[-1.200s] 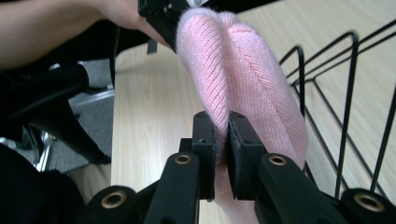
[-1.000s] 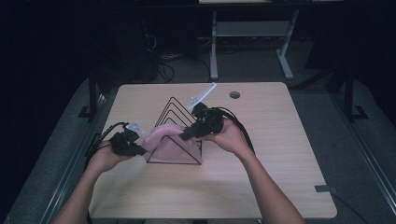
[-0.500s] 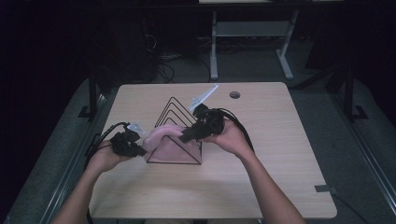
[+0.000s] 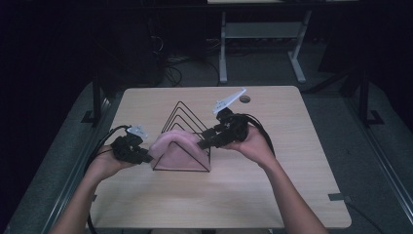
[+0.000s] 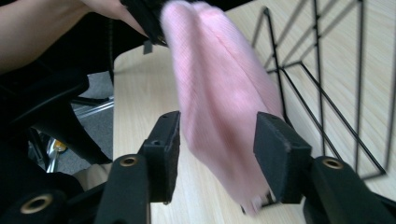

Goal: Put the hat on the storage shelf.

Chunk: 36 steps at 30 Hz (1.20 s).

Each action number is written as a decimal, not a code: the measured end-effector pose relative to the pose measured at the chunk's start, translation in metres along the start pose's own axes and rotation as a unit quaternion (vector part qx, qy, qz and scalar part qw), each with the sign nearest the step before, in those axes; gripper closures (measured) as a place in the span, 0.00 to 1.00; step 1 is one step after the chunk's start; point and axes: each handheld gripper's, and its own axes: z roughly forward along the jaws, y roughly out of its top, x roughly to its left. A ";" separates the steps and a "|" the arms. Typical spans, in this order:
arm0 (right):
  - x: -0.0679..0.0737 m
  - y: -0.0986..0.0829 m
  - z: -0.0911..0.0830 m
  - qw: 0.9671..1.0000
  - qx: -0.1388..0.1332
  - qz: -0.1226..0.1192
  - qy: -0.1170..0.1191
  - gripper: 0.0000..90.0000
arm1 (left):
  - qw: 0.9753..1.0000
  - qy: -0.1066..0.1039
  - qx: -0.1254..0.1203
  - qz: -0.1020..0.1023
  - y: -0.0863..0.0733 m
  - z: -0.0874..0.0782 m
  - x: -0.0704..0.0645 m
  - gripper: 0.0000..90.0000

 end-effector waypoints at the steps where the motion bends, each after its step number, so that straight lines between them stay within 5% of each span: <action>1: -0.001 -0.003 -0.004 1.000 -0.001 0.003 -0.002 0.55 | 1.000 -0.001 -0.001 -0.002 -0.001 -0.001 0.000 0.74; 13: -0.015 -0.040 -0.044 0.997 -0.020 0.054 -0.059 0.44 | 0.999 -0.017 -0.024 -0.032 -0.014 -0.004 0.003 0.60; 36: -0.023 -0.129 -0.079 0.984 -0.011 0.130 -0.118 0.36 | 0.997 -0.019 -0.036 -0.059 -0.037 -0.001 0.003 0.36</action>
